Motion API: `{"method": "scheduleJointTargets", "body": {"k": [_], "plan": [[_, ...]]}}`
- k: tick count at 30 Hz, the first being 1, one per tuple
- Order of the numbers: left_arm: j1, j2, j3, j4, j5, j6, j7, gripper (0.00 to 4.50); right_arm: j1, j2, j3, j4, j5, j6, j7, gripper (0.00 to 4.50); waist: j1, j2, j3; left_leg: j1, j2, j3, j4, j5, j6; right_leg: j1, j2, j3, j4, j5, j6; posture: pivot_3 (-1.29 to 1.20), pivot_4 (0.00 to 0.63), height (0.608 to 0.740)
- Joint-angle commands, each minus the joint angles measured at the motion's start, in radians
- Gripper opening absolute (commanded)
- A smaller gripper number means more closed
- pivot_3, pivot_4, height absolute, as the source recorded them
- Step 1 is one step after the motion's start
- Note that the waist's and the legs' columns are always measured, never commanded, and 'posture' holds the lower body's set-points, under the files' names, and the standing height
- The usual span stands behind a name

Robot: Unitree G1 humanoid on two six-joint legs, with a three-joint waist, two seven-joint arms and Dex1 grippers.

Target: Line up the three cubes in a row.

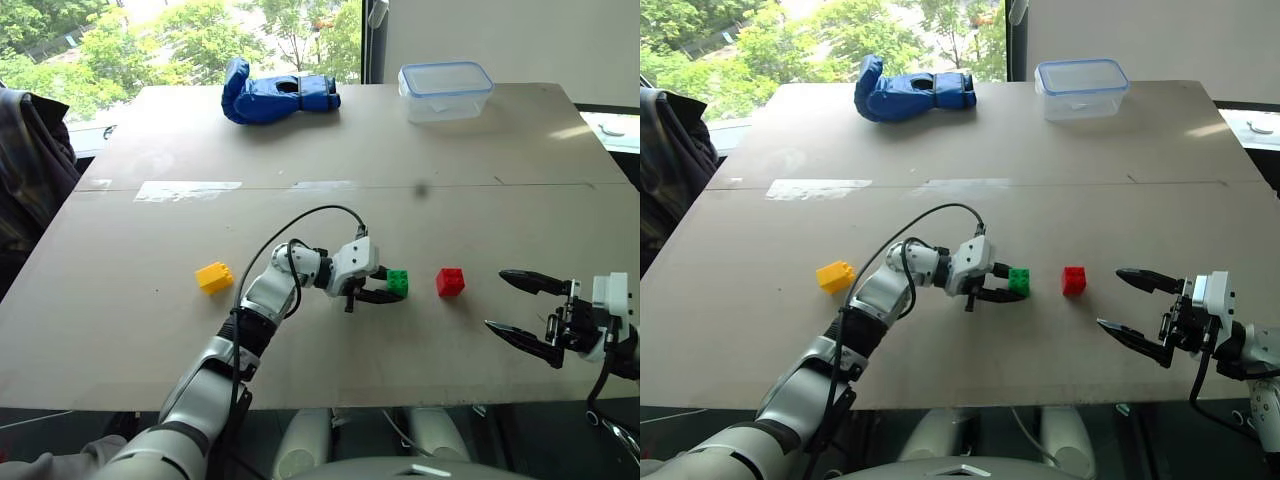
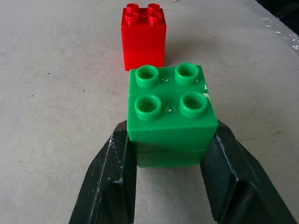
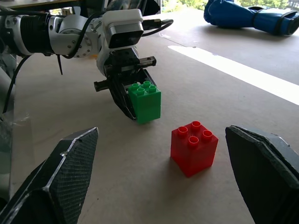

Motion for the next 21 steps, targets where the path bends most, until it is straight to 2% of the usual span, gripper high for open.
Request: {"method": "scheduleJointTargets", "body": {"k": [1, 11, 21], "plan": [[-0.027, -0.017, -0.006, 0.028, 0.03, -0.021, 0.027, 1.28, 0.009, -0.007, -0.034, -0.039, 0.02, -0.007, -0.001, 4.5, 0.001, 0.0, 0.0, 0.0, 0.0, 0.0, 0.0, 0.0, 0.0, 0.0, 0.0, 0.0, 0.0, 0.0, 0.0, 0.0, 0.15, 0.74], [-0.051, -0.028, -0.007, 0.089, 0.068, -0.03, 0.03, 1.28, 0.013, 0.004, -0.024, -0.072, 0.018, 0.001, -0.035, 4.5, 0.0, 0.0, 0.0, 0.002, 0.0, -0.001, 0.0, 0.0, 0.0, 0.002, 0.0, -0.001, 0.0, 0.0, 0.0, 0.0, 0.15, 0.74], [-0.026, -0.014, -0.009, 0.049, 0.067, -0.028, 0.007, 1.28, 0.016, -0.004, -0.025, -0.086, 0.025, 0.012, -0.04, 4.5, 0.0, 0.0, 0.0, 0.002, 0.0, -0.001, 0.001, 0.0, 0.0, 0.003, 0.0, -0.001, 0.0, 0.0, 0.0, 0.0, 0.15, 0.74]]}}
